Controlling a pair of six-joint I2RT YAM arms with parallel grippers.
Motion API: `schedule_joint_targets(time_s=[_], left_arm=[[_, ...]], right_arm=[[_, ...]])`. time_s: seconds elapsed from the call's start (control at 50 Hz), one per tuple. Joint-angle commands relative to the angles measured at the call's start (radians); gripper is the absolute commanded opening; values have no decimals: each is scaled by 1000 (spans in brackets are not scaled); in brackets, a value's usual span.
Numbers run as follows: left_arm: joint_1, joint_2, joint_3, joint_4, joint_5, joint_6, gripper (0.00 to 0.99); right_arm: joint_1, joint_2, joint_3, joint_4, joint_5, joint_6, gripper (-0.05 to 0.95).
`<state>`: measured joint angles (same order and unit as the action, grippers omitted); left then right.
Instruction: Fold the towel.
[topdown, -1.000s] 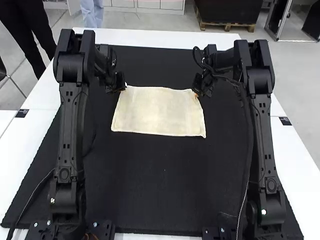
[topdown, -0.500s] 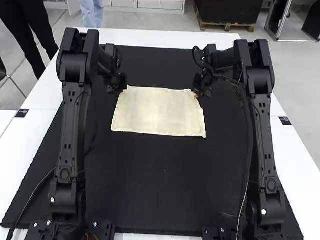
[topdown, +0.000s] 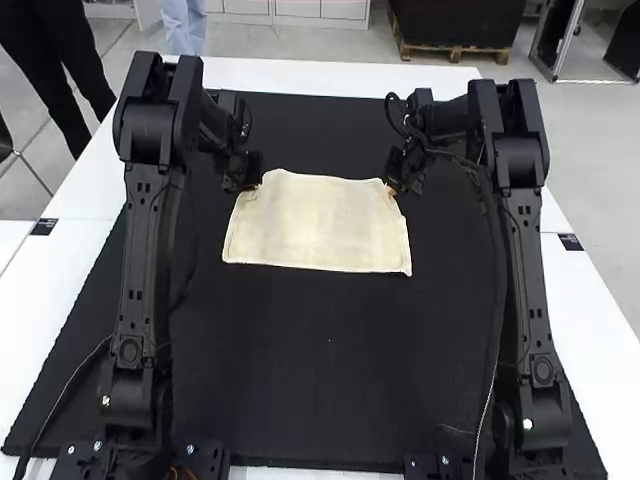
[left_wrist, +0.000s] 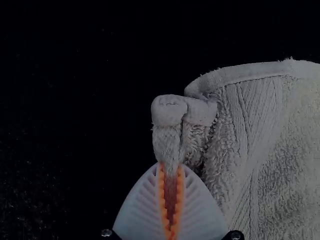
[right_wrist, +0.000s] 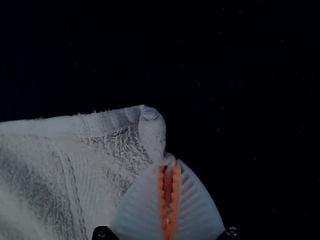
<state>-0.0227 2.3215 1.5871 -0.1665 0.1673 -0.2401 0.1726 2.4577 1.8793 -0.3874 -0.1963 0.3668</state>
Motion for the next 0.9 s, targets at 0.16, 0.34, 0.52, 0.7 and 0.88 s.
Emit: schedule_joint_targets(time_s=[0.16, 0.34, 0.52, 0.7, 0.88], left_arm=[[7, -85, -18, 2, 37, 7, 28], [10, -134, -26, 1, 43, 9, 28], [6, -174, -47, 10, 41, 9, 28], [7, -183, -76, 24, 40, 9, 28], [7, -191, -98, 35, 41, 9, 28]], right_arm=[[34, -25, -3, -33, -63, 6, -2], [42, -48, -5, -36, -63, 4, -2], [47, -71, -22, -34, -63, 1, -2], [47, -105, -51, -25, -58, -5, -2], [39, -129, -75, -15, -38, -20, -2]])
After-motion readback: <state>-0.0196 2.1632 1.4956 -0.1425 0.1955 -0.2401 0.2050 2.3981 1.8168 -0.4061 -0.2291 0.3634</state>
